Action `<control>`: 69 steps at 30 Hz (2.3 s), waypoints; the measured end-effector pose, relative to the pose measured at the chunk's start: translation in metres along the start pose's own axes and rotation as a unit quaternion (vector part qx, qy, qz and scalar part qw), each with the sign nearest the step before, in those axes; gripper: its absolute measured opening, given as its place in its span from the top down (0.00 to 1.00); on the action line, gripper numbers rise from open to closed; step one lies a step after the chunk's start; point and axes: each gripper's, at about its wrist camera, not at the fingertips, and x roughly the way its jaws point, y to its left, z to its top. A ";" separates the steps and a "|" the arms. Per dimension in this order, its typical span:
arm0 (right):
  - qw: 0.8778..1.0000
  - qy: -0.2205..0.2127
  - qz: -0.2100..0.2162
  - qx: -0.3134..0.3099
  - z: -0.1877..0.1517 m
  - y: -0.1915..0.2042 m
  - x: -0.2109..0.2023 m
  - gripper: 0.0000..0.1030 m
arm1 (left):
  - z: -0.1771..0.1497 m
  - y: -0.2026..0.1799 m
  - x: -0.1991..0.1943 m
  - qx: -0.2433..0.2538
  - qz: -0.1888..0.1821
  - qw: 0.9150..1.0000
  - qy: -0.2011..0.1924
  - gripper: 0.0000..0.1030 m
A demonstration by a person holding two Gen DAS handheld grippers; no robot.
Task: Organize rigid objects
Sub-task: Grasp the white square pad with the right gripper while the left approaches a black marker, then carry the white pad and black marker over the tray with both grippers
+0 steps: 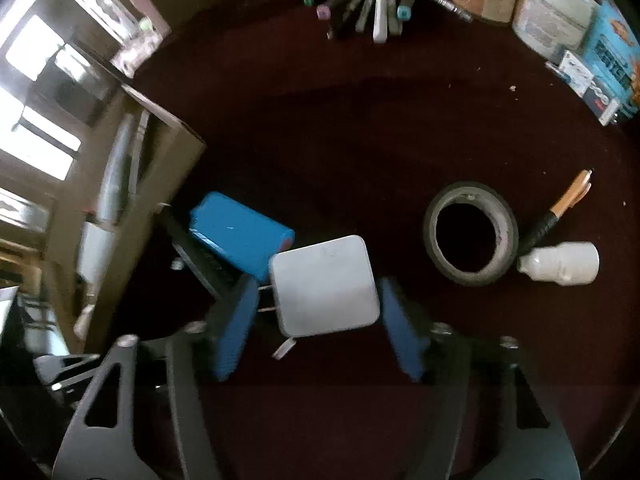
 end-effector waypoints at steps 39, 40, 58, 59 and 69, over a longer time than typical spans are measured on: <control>0.999 -0.027 0.003 0.026 -0.078 -0.031 -0.056 0.48 | 0.005 -0.030 0.002 0.011 0.071 0.997 -0.035 0.84; 0.999 -0.028 0.004 0.027 -0.077 -0.030 -0.056 0.48 | 0.005 -0.030 0.002 0.012 0.072 0.997 -0.036 0.84; 0.998 -0.047 0.030 0.012 -0.061 0.004 -0.065 0.48 | 0.019 0.001 -0.059 0.008 0.073 0.994 -0.081 0.84; 0.998 -0.047 0.032 0.011 -0.060 0.007 -0.064 0.48 | 0.020 0.006 -0.063 0.006 0.075 0.994 -0.083 0.84; 0.997 -0.052 0.054 -0.006 -0.044 0.043 -0.054 0.48 | 0.026 0.046 -0.084 -0.017 0.092 0.992 -0.084 0.84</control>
